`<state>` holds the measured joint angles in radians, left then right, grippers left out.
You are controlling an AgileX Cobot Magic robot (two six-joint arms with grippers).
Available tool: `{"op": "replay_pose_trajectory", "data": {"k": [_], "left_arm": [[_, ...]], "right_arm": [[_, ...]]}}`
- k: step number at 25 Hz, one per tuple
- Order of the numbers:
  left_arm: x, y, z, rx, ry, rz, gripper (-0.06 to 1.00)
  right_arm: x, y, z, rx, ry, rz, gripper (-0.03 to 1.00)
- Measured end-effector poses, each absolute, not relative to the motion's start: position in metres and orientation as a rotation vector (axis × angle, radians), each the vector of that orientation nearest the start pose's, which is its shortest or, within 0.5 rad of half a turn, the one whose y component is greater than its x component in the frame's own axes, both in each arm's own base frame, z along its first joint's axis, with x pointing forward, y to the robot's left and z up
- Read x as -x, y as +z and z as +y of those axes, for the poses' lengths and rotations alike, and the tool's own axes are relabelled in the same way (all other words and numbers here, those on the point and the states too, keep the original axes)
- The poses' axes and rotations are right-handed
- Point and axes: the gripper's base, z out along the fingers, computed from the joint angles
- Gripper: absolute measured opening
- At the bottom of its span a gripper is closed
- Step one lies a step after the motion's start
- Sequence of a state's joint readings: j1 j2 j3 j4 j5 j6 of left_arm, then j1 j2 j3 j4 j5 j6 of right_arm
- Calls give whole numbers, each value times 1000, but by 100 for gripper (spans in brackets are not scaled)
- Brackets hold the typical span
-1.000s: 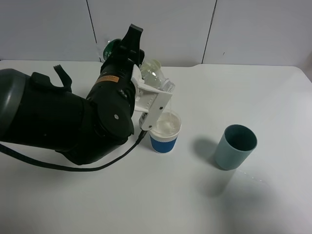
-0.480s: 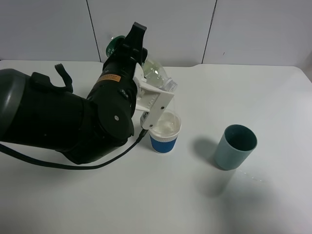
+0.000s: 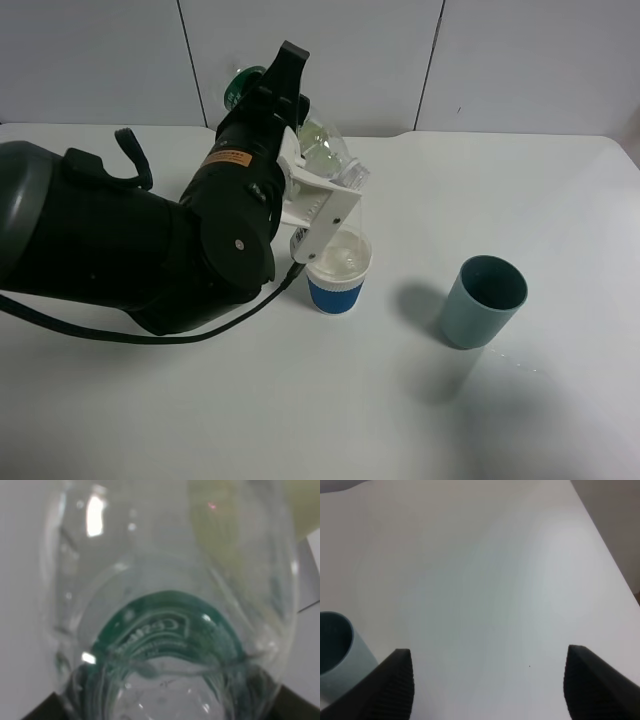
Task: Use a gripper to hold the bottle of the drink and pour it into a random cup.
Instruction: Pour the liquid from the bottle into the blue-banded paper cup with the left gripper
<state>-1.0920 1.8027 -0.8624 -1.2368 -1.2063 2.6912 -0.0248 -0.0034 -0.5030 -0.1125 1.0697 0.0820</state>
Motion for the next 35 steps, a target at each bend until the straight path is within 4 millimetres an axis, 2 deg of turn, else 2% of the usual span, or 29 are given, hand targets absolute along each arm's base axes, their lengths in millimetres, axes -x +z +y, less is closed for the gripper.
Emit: {"op": "replay_pose_trajectory", "data": {"k": [35], "left_arm": [[-222,212,-255,-1585,1486,944,51]], "right_arm": [[7,278,-9,-115,-99,2040,63]]}}
